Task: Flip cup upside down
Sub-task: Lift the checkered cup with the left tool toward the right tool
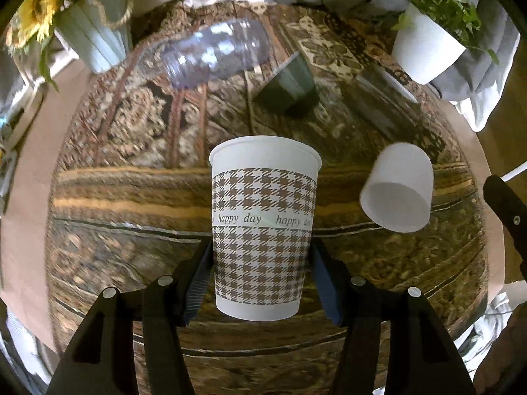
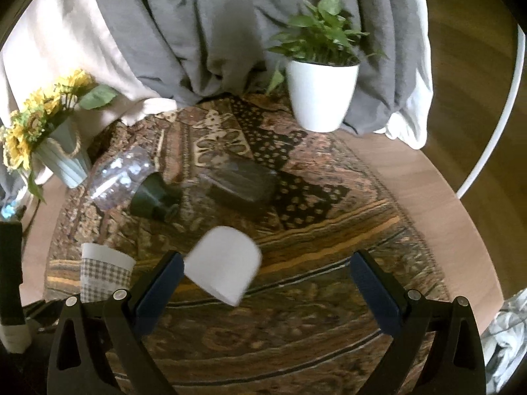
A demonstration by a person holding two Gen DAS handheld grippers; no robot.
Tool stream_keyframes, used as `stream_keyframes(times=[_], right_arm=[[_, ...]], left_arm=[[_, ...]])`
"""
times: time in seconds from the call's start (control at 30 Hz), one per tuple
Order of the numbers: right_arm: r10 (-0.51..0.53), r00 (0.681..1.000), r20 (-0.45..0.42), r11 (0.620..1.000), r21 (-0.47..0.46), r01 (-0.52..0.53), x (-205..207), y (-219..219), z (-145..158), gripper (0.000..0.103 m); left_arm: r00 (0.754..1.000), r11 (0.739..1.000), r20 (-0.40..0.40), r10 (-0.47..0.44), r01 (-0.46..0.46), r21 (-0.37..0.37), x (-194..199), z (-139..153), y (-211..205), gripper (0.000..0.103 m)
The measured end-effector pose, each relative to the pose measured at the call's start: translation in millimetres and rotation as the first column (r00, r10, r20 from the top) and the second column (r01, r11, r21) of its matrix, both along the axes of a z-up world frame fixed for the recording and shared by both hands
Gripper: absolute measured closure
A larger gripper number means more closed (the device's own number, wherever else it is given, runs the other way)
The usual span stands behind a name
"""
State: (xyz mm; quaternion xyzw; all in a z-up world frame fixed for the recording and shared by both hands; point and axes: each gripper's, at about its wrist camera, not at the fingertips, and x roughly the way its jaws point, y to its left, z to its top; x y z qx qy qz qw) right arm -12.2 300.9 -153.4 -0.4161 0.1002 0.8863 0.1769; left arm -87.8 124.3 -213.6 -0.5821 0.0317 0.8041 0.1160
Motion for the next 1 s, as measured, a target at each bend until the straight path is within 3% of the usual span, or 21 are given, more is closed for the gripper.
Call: stream_keyframes(times=[0.23,0.43,0.57,0.63,0.8,1.0], right_arm=[[0.035,0.999,0.016,0.999,0.026,-0.035,4,12,-2,0.001],[0.060,0.998,0.015,0.998,0.035,-0.061,5,13,-2,0.001],[0.070,0.997,0.010,0.996,0.045,-0.070,7,11,1,0.001],[0.073,0.997,0.002,0.996,0.050,-0.073,8,10,5,0.001],[0.061,0.998,-0.034,0.996,0.060,-0.059,14,7,20,0.001],[0.066,0.996,-0.066,0.997,0.040,-0.063,19,-9,36,0.001]], left_arm=[[0.997,0.998,0.021,0.069,-0.069,0.005,5,-12,7,0.045],[0.998,0.998,0.005,0.065,-0.065,-0.009,4,-12,10,0.044],[0.998,0.998,-0.004,0.065,-0.065,0.003,6,-9,10,0.031],[0.998,0.999,-0.028,0.053,-0.052,0.009,8,-3,10,0.022],[0.993,0.999,-0.113,0.037,-0.040,-0.021,15,23,6,0.021],[0.963,0.994,-0.251,0.102,-0.107,-0.005,25,64,-23,0.014]])
